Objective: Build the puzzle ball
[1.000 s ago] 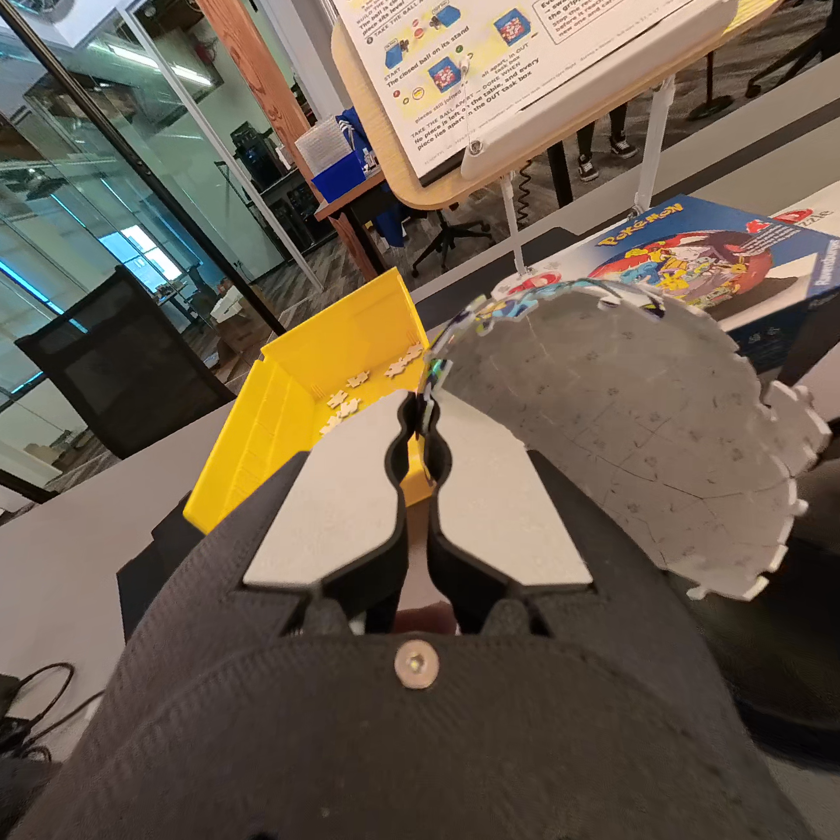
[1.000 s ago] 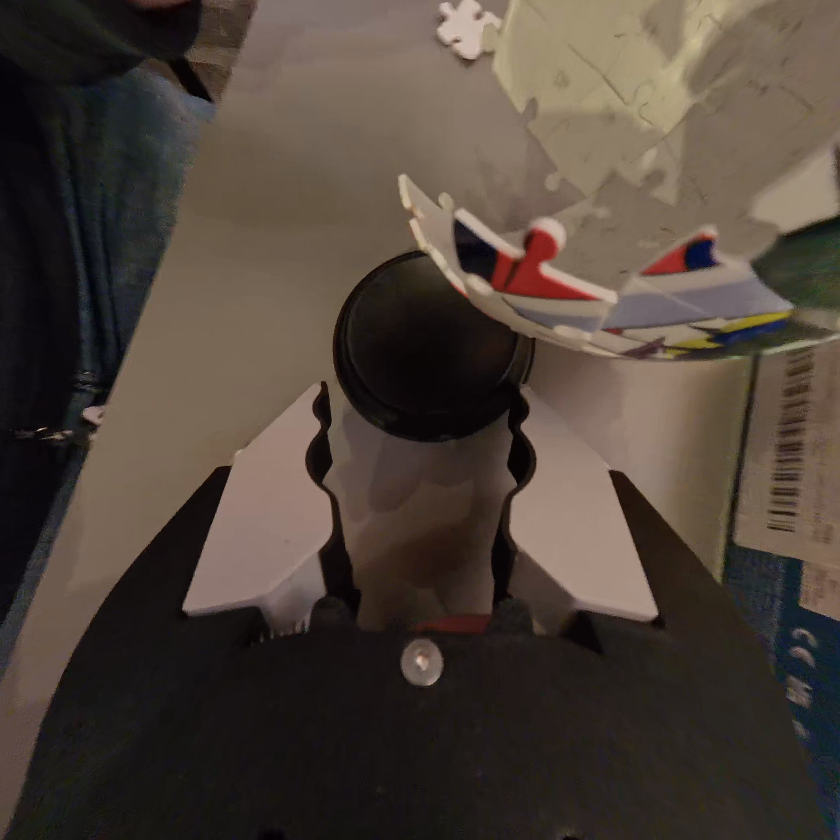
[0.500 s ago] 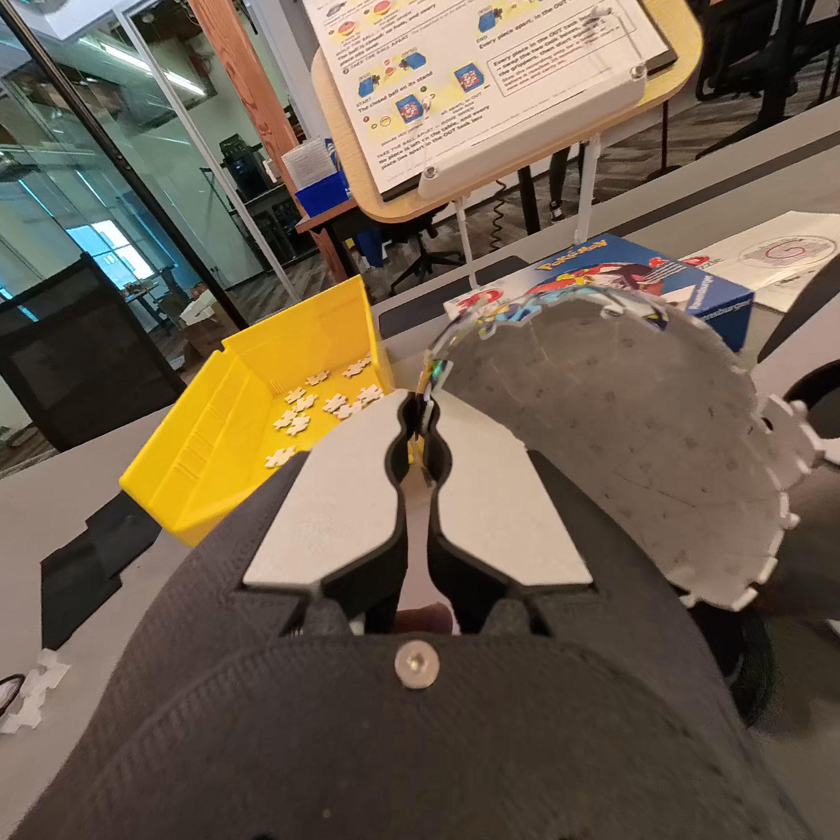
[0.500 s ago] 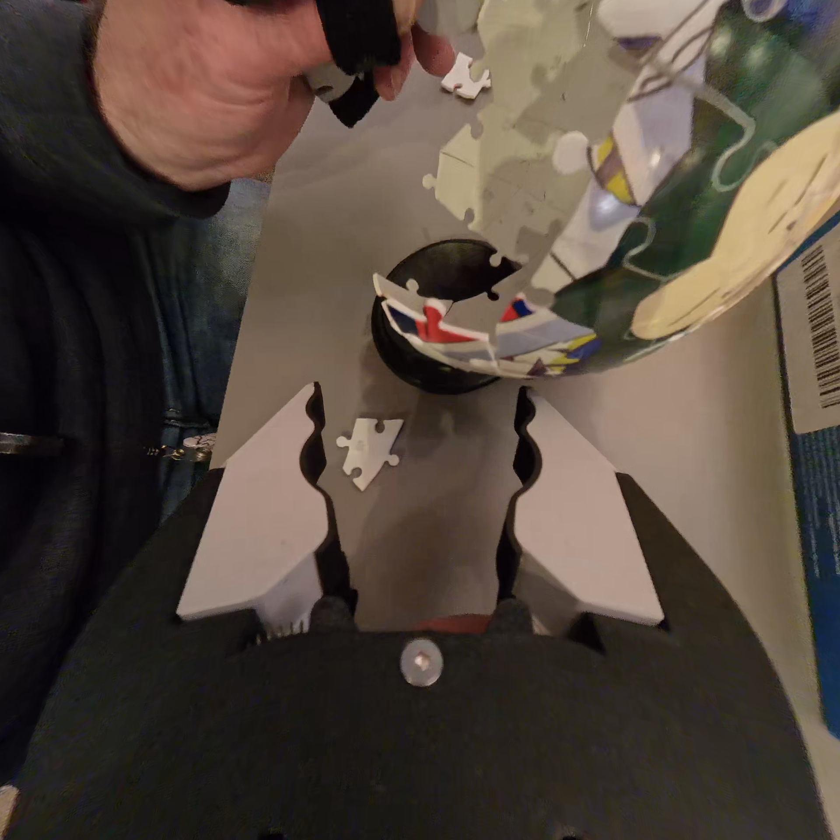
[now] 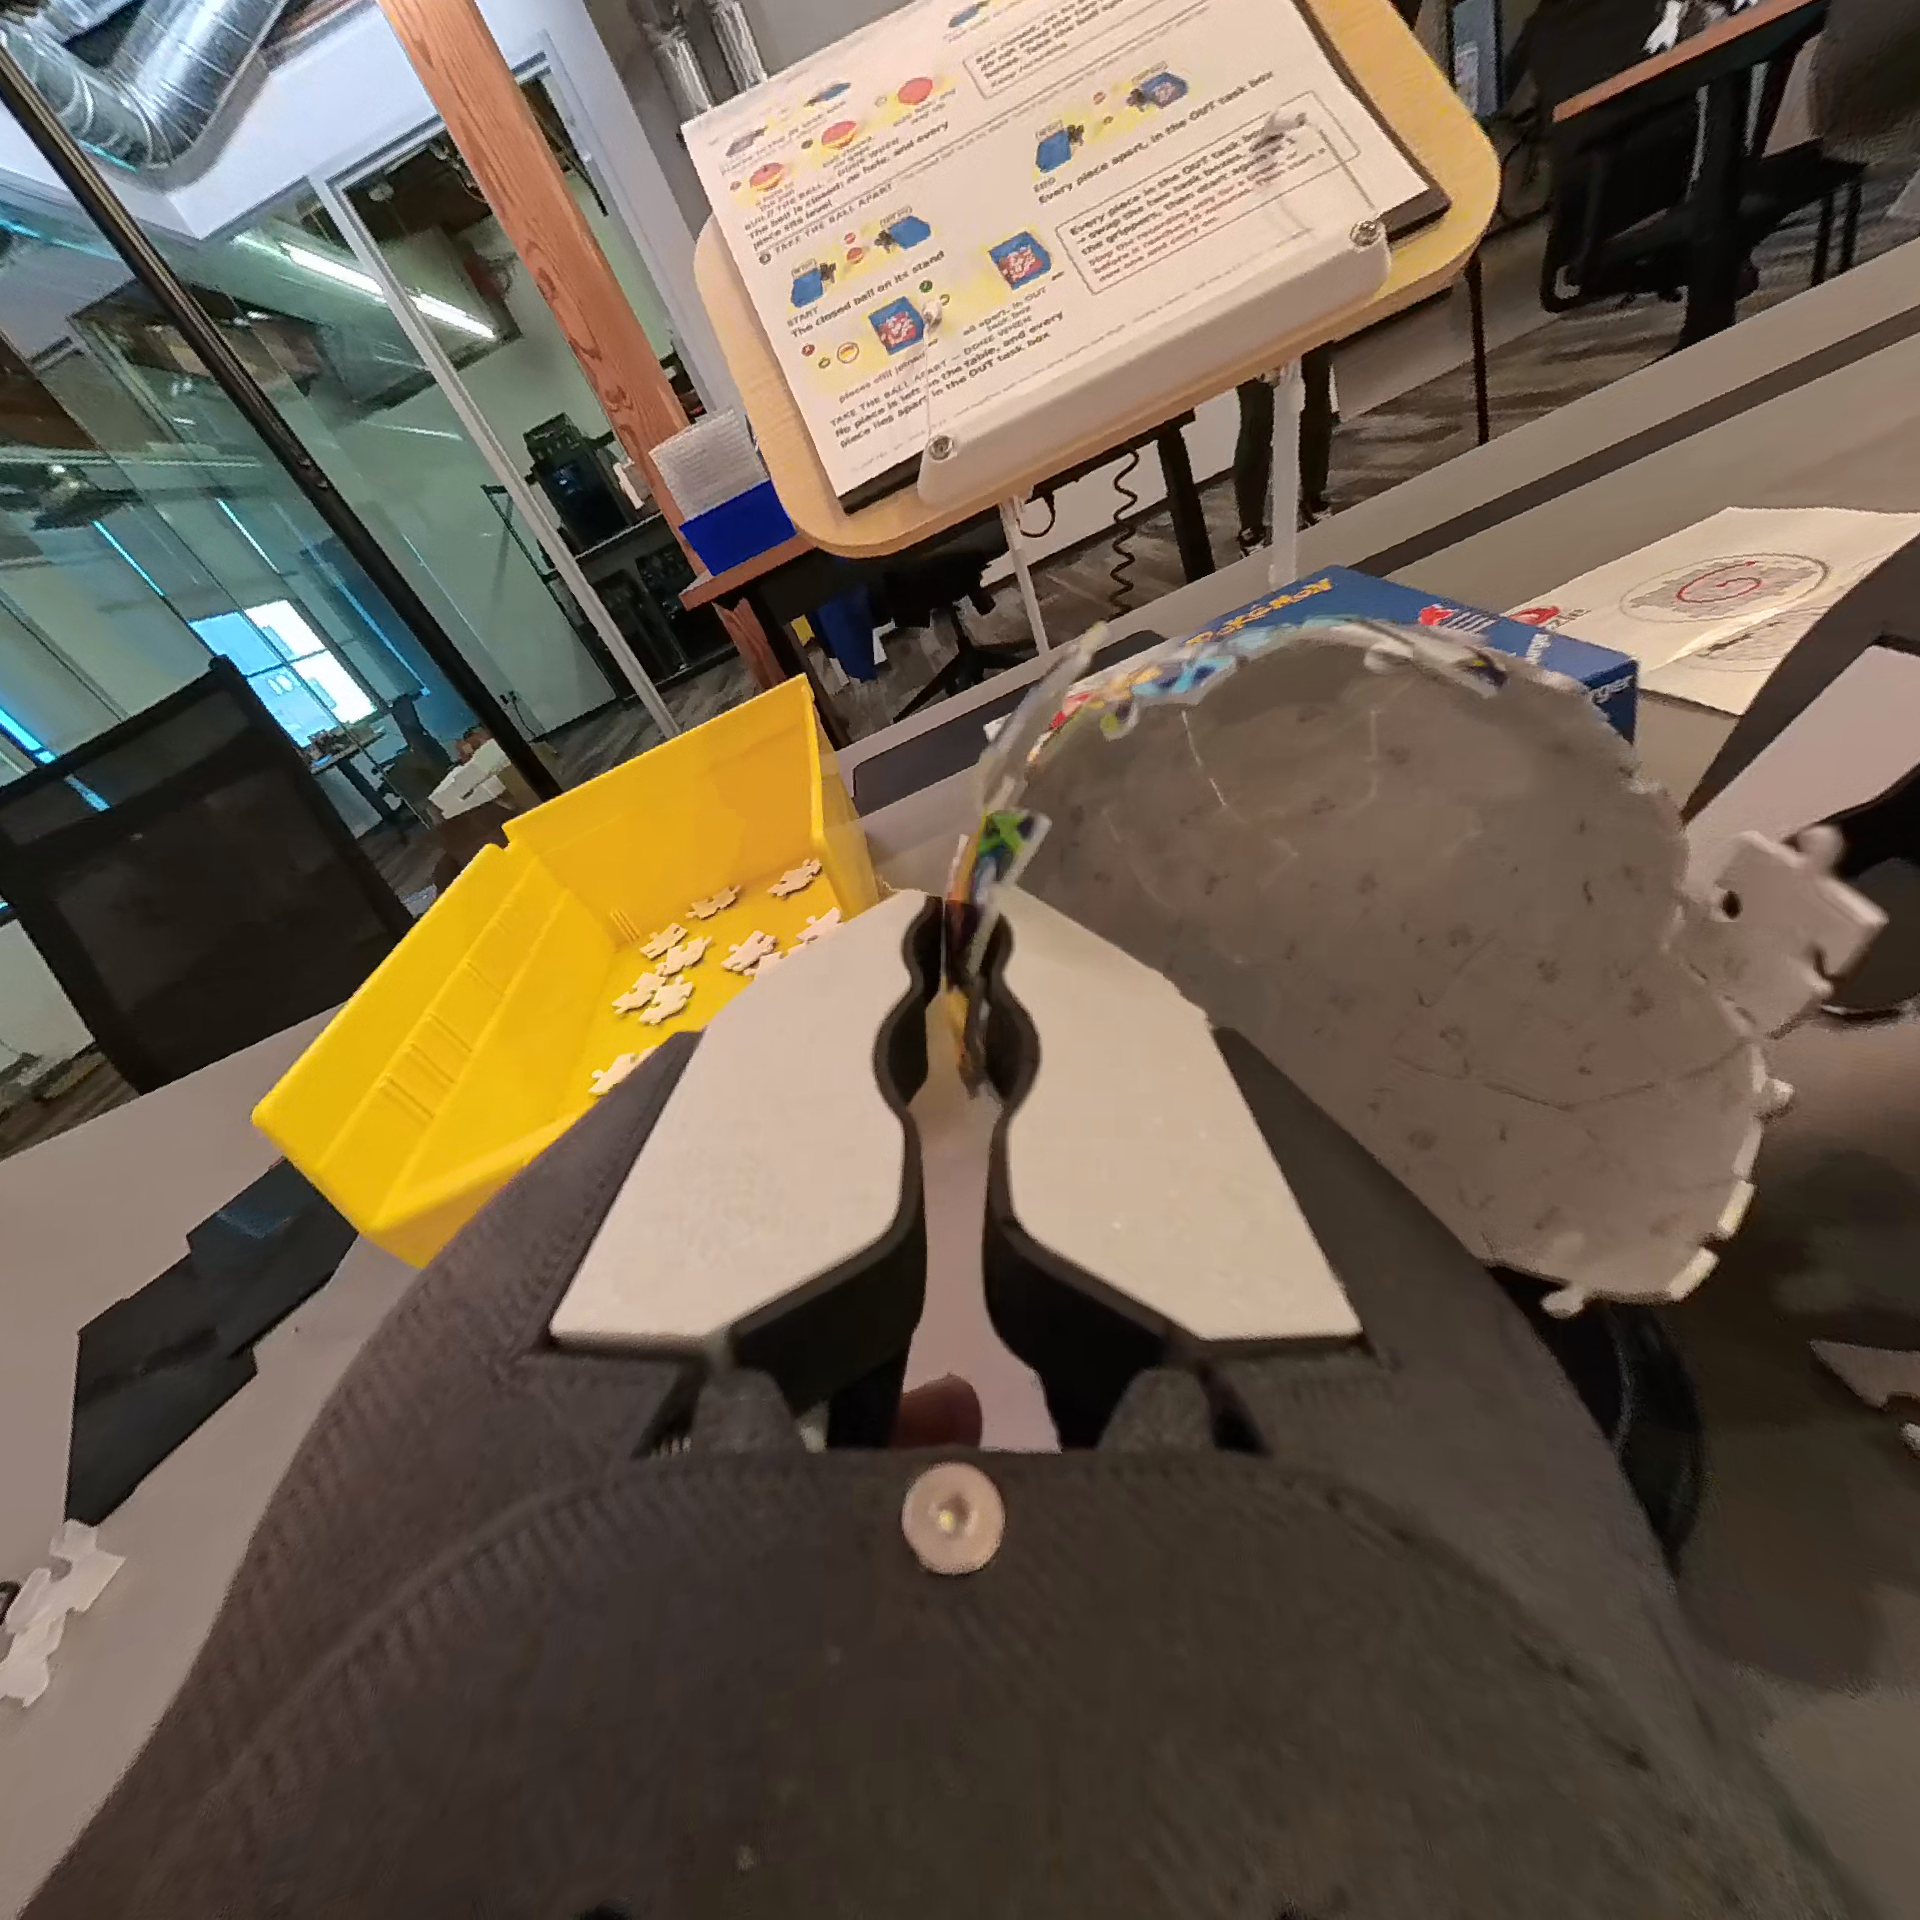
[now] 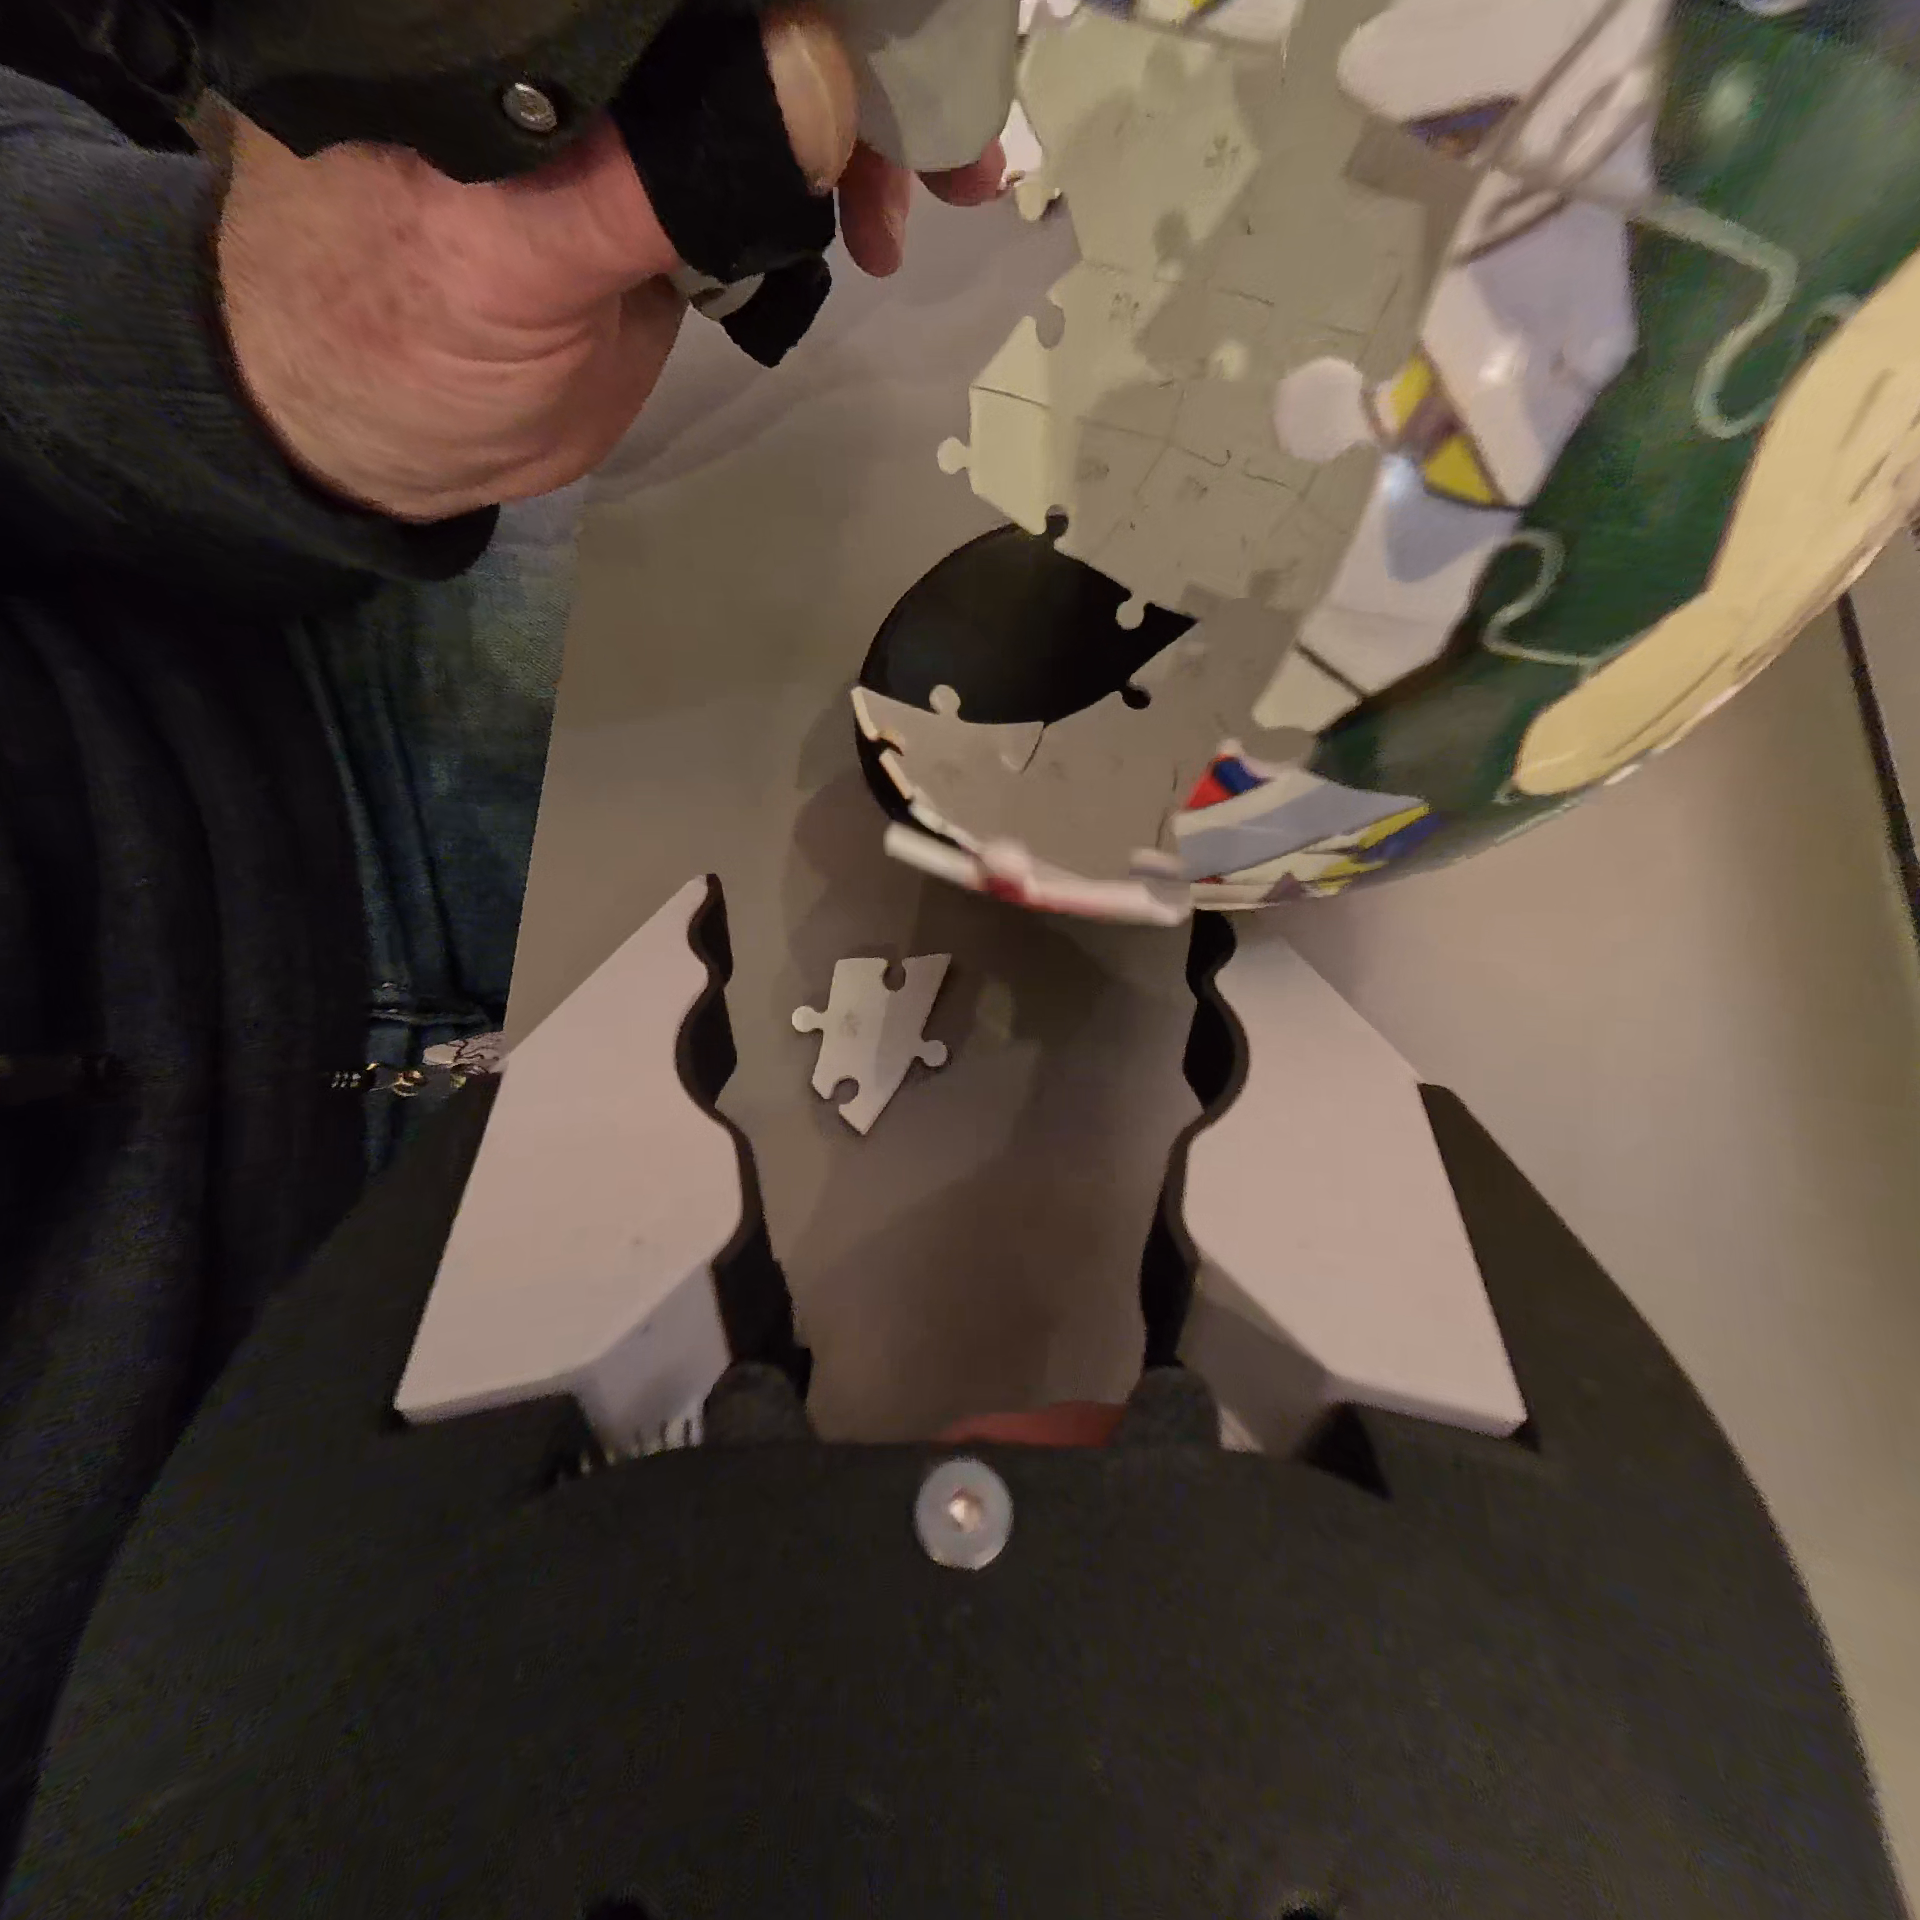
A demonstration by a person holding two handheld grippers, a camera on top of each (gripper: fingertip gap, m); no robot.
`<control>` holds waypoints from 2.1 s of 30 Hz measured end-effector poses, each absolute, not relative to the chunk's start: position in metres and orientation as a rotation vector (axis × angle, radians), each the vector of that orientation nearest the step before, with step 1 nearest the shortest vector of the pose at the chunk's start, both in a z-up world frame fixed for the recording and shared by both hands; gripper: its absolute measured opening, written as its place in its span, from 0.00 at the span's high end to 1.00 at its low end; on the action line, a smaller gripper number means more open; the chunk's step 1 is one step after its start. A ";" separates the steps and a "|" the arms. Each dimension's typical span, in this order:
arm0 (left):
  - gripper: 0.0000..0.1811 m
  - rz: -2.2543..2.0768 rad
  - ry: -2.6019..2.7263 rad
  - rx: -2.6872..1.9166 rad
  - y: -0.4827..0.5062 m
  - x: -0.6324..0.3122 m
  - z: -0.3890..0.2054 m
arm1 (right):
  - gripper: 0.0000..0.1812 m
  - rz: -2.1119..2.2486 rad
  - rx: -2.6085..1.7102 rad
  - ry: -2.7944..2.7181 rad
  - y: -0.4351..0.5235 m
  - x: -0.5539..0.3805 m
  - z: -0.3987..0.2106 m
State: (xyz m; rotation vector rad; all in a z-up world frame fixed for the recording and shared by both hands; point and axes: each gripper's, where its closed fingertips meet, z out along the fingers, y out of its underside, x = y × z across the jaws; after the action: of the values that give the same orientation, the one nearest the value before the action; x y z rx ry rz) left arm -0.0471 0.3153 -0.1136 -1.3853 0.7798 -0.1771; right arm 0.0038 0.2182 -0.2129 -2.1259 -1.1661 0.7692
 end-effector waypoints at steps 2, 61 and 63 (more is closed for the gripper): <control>0.95 -0.178 0.787 -1.380 0.313 -0.048 -0.115 | 0.52 0.779 -2.121 -1.167 0.216 0.002 -0.212; 0.97 -0.781 1.263 -2.155 0.387 -0.012 -0.187 | 0.50 0.784 -2.096 -1.053 0.282 0.027 -0.190; 0.95 -0.816 1.264 -2.160 0.385 -0.011 -0.186 | 0.49 0.783 -2.091 -1.057 0.282 0.024 -0.189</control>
State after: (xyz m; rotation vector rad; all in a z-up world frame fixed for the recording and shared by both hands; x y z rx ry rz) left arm -0.0108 0.3850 -0.1864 -2.1596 1.2637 -0.8155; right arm 0.0240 0.2817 -0.1893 -2.0915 -1.0570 0.7832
